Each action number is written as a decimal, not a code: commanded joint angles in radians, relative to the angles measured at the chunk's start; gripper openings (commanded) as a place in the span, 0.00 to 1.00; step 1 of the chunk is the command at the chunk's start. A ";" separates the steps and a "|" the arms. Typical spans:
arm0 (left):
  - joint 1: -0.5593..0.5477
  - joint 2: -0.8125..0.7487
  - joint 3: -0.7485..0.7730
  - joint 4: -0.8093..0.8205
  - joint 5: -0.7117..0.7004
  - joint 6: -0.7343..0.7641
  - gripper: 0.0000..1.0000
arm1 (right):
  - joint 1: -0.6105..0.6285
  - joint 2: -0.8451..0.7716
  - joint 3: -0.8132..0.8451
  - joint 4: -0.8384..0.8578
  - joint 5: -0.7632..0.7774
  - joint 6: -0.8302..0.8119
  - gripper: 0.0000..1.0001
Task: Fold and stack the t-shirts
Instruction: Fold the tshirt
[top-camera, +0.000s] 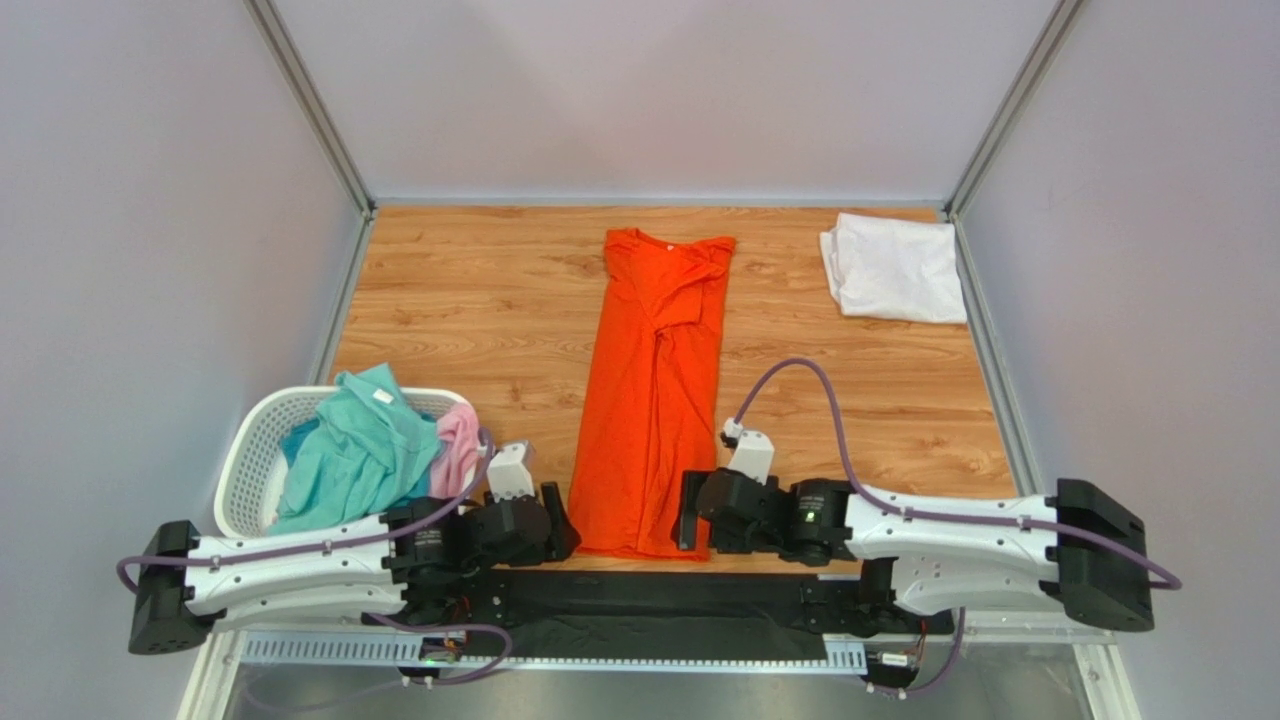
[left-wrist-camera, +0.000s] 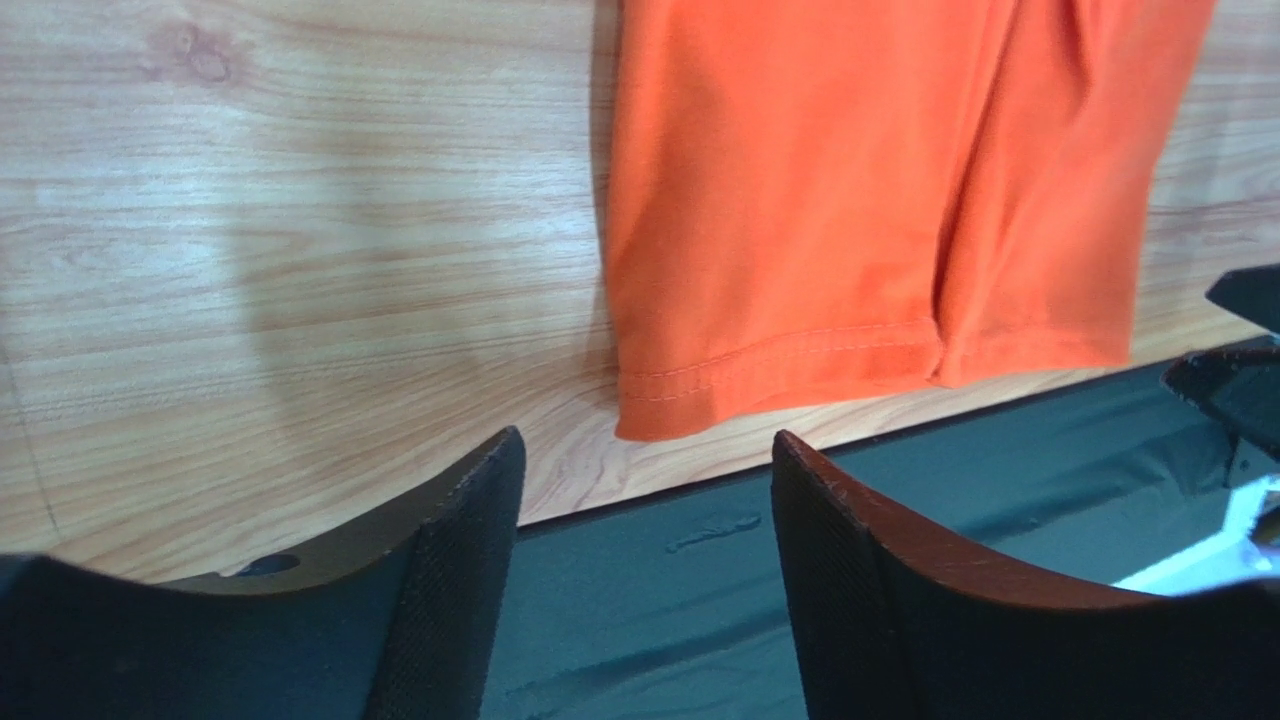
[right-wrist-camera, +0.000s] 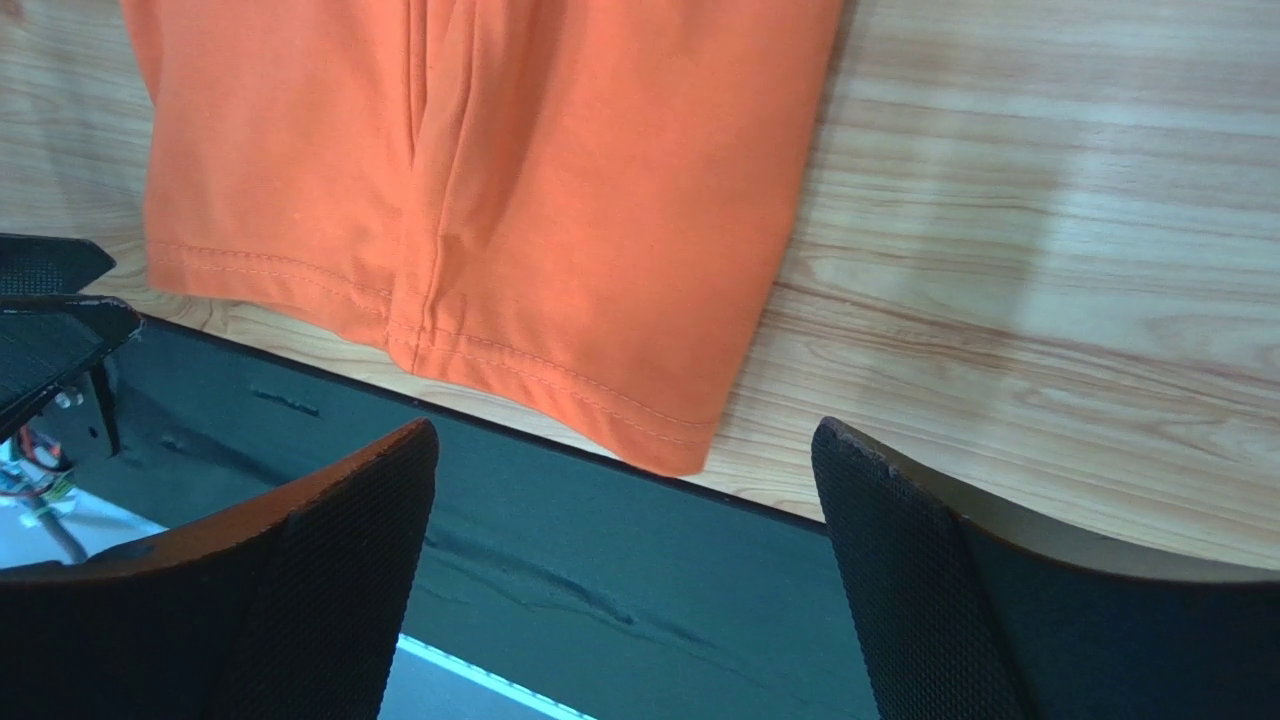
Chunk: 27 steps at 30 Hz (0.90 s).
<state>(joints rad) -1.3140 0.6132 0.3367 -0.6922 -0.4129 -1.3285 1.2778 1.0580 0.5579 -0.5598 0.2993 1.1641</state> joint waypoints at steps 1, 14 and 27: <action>0.001 0.046 0.007 0.042 -0.023 -0.037 0.68 | 0.051 0.075 0.066 -0.014 0.113 0.083 0.95; 0.005 0.118 -0.045 0.114 -0.023 -0.075 0.56 | 0.120 0.186 0.051 0.026 0.101 0.132 0.86; 0.050 0.184 -0.073 0.286 0.020 -0.012 0.30 | 0.121 0.200 -0.009 0.103 0.044 0.148 0.70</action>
<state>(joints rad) -1.2724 0.7685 0.2722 -0.4896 -0.4088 -1.3678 1.3933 1.2430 0.5674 -0.5011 0.3374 1.2846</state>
